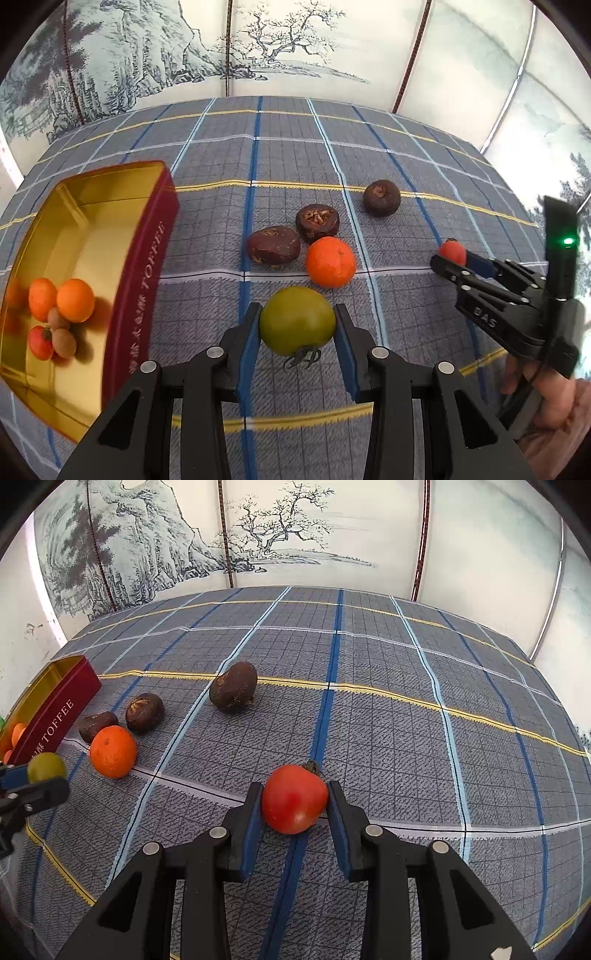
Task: Organize fruits
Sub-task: 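Grasp the green fruit with the left gripper while the right holds the red tomato, then carry the green fruit with the left gripper into the gold tin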
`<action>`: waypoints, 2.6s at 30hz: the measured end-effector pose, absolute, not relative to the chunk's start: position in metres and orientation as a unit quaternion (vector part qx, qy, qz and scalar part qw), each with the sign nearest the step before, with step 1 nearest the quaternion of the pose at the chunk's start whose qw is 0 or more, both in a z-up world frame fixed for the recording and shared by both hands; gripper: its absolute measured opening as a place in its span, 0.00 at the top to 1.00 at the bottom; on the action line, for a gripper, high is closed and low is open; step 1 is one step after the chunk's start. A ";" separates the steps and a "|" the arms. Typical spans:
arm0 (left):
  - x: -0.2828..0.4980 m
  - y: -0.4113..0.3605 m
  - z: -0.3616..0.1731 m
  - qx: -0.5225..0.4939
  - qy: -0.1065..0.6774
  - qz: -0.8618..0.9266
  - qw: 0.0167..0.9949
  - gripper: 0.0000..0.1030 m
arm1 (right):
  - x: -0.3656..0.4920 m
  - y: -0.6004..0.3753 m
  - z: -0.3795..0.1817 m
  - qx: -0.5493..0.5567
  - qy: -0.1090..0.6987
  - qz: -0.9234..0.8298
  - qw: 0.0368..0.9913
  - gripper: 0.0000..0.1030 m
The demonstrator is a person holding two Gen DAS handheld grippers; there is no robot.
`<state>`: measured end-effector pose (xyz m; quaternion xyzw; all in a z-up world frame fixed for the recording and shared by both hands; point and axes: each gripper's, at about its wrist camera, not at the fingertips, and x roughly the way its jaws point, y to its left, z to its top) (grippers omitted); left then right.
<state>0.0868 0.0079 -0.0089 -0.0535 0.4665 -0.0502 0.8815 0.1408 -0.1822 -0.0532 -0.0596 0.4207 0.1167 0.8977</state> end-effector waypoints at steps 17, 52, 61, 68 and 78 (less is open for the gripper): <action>0.059 0.077 0.033 -0.065 0.432 0.001 0.899 0.62 | 0.141 -0.182 -0.053 -0.060 0.421 0.116 0.898 0.69; 0.054 0.169 -0.033 -0.089 0.516 0.100 0.846 0.62 | 0.140 -0.181 -0.053 -0.060 0.421 0.115 0.898 0.69; 0.059 0.180 -0.036 -0.086 0.518 0.116 0.843 0.62 | 0.140 -0.180 -0.053 -0.061 0.421 0.115 0.898 0.69; 0.060 0.176 -0.038 -0.069 0.519 0.120 0.843 0.62 | 0.140 -0.180 -0.053 -0.062 0.421 0.114 0.898 0.69; 0.058 0.175 -0.033 -0.066 0.515 0.115 0.847 0.56 | 0.140 -0.180 -0.053 -0.063 0.421 0.113 0.898 0.69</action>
